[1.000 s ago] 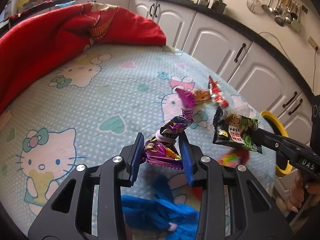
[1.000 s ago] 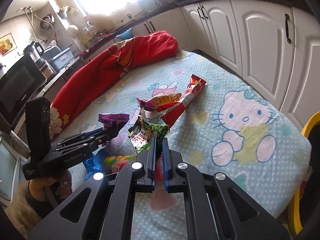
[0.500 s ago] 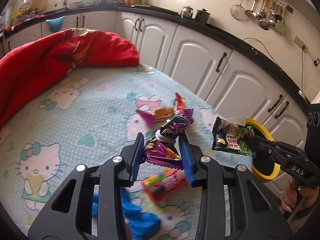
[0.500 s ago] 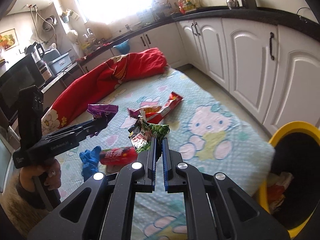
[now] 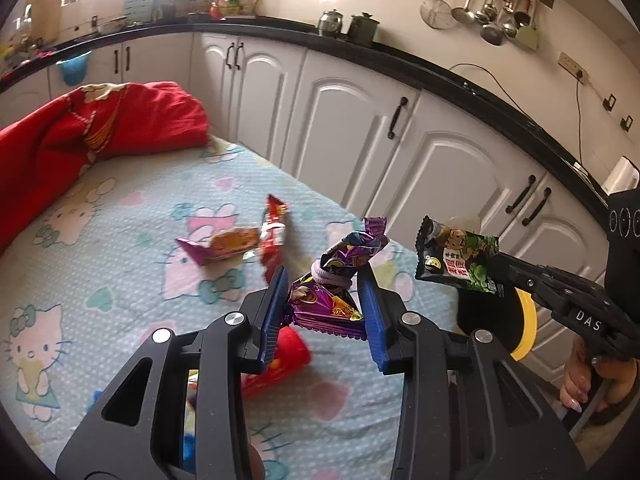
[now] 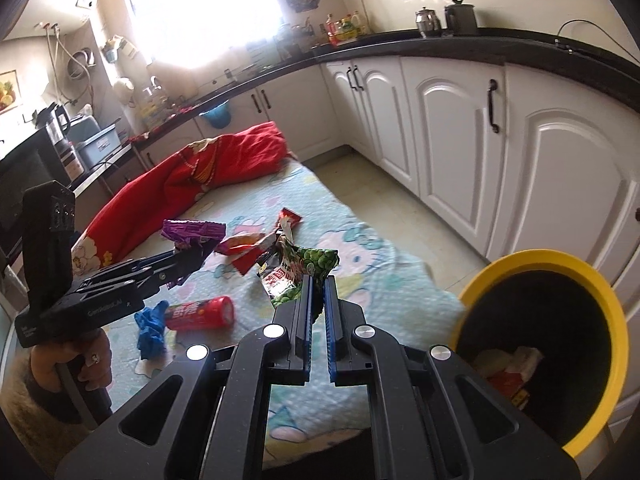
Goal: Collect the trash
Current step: 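Carry the green packet and purple wrapper over the yellow bin with both tools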
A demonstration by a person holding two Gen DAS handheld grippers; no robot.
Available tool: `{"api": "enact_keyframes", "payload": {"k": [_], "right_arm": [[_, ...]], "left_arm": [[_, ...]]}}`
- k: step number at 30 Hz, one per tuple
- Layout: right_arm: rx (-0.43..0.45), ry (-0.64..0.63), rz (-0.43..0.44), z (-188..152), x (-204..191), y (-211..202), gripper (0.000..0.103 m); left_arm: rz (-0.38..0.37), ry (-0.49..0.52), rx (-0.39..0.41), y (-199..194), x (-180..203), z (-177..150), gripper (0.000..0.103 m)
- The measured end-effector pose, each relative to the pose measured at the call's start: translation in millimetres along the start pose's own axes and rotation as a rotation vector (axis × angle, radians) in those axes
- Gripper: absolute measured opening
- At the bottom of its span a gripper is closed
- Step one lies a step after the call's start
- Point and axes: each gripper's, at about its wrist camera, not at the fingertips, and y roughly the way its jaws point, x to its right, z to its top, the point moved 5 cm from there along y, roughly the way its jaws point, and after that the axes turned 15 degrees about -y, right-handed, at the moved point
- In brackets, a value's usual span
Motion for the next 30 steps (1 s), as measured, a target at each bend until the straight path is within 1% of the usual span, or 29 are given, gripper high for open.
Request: {"api": "enact_keyframes", "payload": {"k": [16,30], "right_arm": [[0.023,0.045,-0.071,-17.2,43.2,-38.9,0.006],[0.039,0.112,-0.145,-31.4,77.4,-67.1,0.006]], "left_arm": [[-0.049,0.075,-0.029,15.8,53.6,-14.9,0.029],[-0.082,0.121,-0.05,27.2,89.9,-29.2,0.029]]}}
